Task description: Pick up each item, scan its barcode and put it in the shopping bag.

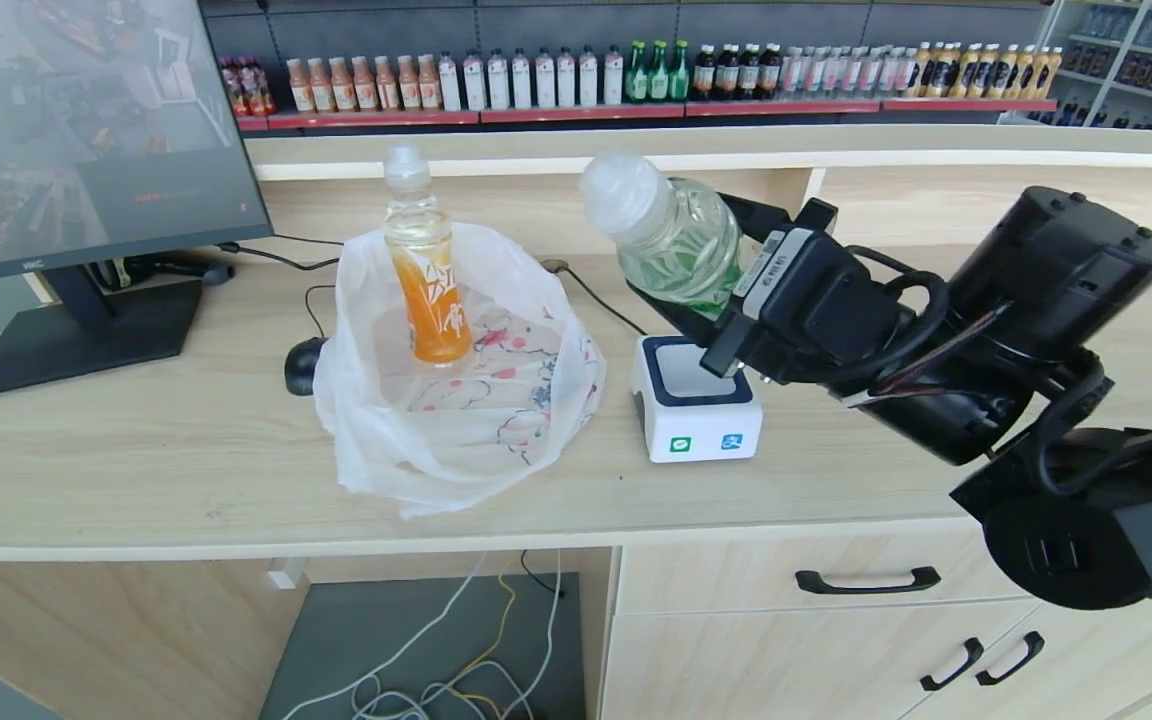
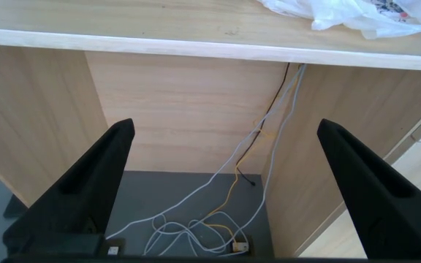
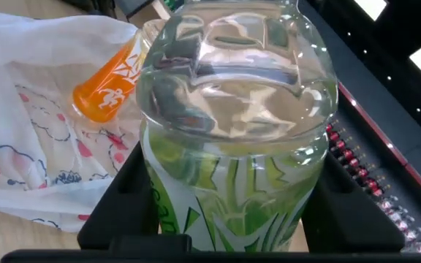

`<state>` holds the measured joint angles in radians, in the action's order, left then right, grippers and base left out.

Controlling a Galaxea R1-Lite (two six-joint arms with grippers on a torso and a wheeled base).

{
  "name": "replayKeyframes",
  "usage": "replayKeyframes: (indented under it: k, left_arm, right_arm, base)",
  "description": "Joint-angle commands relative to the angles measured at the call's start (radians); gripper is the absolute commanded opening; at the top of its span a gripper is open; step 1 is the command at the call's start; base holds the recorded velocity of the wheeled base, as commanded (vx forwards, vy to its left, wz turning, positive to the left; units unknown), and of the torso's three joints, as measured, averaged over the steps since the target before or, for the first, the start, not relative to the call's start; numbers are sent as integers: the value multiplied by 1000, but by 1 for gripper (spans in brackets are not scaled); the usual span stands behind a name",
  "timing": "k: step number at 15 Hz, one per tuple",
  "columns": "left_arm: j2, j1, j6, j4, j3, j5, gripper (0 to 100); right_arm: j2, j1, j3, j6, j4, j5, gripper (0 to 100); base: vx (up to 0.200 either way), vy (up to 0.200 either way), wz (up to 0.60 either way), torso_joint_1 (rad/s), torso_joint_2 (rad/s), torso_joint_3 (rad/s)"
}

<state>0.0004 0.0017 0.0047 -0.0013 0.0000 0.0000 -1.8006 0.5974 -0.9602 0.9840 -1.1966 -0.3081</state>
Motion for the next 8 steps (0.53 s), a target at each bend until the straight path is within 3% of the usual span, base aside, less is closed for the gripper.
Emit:
replayKeyframes:
  k: [1, 5, 8]
  left_arm:
    - [0, 0, 0, 0, 0, 0, 100]
    - [0, 0, 0, 0, 0, 0, 100]
    - [0, 0, 0, 0, 0, 0, 100]
  right_arm:
    - [6, -18, -11, -1, 11, -32, 0]
    - [-16, -56, -9, 12, 12, -158, 0]
    - [-20, -56, -6, 22, 12, -181, 0]
  base:
    - [0, 0, 0, 0, 0, 0]
    - [0, 0, 0, 0, 0, 0]
    - [0, 0, 0, 0, 0, 0]
